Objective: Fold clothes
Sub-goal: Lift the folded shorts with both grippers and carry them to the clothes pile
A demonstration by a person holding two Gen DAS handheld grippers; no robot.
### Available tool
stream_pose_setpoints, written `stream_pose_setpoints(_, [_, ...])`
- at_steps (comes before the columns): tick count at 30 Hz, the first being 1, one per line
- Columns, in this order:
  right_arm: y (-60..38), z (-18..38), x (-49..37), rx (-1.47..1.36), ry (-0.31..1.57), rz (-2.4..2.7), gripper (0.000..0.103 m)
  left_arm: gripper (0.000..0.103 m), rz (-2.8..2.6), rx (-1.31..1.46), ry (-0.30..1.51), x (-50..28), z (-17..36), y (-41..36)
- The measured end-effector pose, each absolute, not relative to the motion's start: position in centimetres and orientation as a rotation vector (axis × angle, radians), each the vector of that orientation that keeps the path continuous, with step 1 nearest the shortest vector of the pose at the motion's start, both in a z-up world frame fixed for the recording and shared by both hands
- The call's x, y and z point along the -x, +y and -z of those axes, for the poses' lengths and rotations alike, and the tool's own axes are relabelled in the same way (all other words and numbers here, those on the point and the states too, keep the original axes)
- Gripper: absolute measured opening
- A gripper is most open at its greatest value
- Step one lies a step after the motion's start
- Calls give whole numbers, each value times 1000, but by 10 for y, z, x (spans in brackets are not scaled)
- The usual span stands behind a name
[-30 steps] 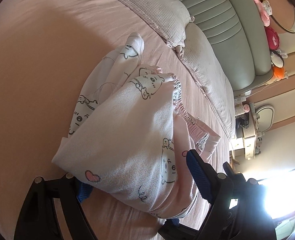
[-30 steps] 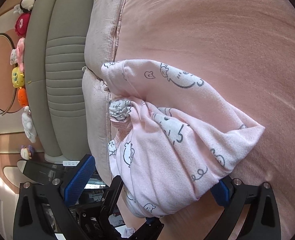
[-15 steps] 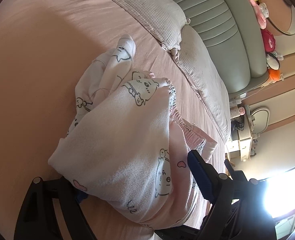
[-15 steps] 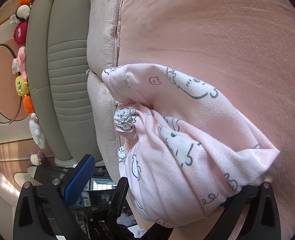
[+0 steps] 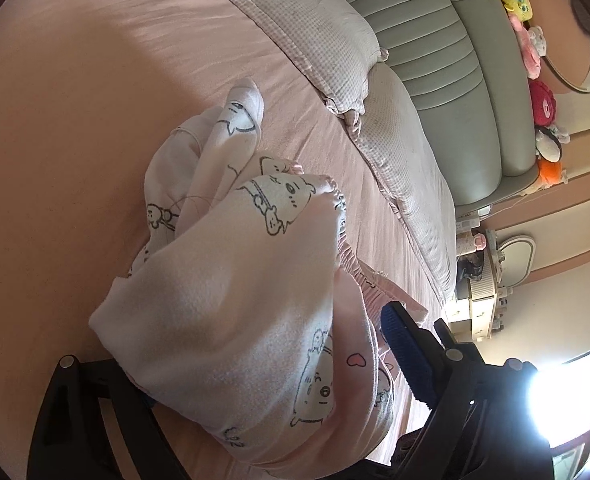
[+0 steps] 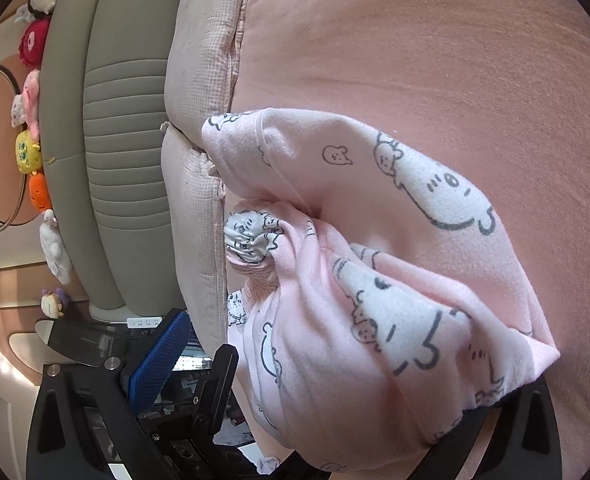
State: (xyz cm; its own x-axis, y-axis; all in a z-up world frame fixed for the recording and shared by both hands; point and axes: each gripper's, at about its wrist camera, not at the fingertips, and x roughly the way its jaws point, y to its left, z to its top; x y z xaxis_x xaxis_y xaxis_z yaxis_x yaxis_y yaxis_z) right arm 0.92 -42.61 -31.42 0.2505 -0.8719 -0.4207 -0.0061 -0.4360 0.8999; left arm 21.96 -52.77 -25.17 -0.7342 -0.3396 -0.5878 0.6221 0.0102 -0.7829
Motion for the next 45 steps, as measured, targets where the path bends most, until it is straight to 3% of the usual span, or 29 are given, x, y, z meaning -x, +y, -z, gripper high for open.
stream_pose_setpoints(4, [-432,315,-9,-1674,-833,1291,97,90,1830,-270,1647,-219,254,-535])
stream_pose_setpoints(9, [-433,326,-10,-1713,-818,1312,55,90,1875,-304,1574,-213,252,-531])
stream_pose_setpoints(13, [-429,334,-9,-1725,-822,1309,36,90,1897,-332,1514,-209,250,-528])
stream_pose_setpoints(15, [-429,336,-9,-1728,-823,1309,30,79,1883,-343,1505,-210,251,-527])
stream_pose_setpoints(16, [-428,336,-9,-1726,-826,1306,30,71,1869,-351,1501,-212,252,-527])
stream_pose_setpoints(17, [-428,336,-10,-1724,-827,1306,29,49,1844,-365,1501,-214,253,-528])
stream_pose_setpoints(18, [-428,336,-11,-1724,-821,1311,28,35,1815,-382,1503,-216,256,-529])
stream_pose_setpoints(29, [-429,334,-12,-1718,-862,1289,21,31,1827,-341,1563,-220,257,-530])
stream_pose_setpoints(45, [-424,296,-14,-1614,-829,1287,20,27,1945,-247,1548,-219,223,-524])
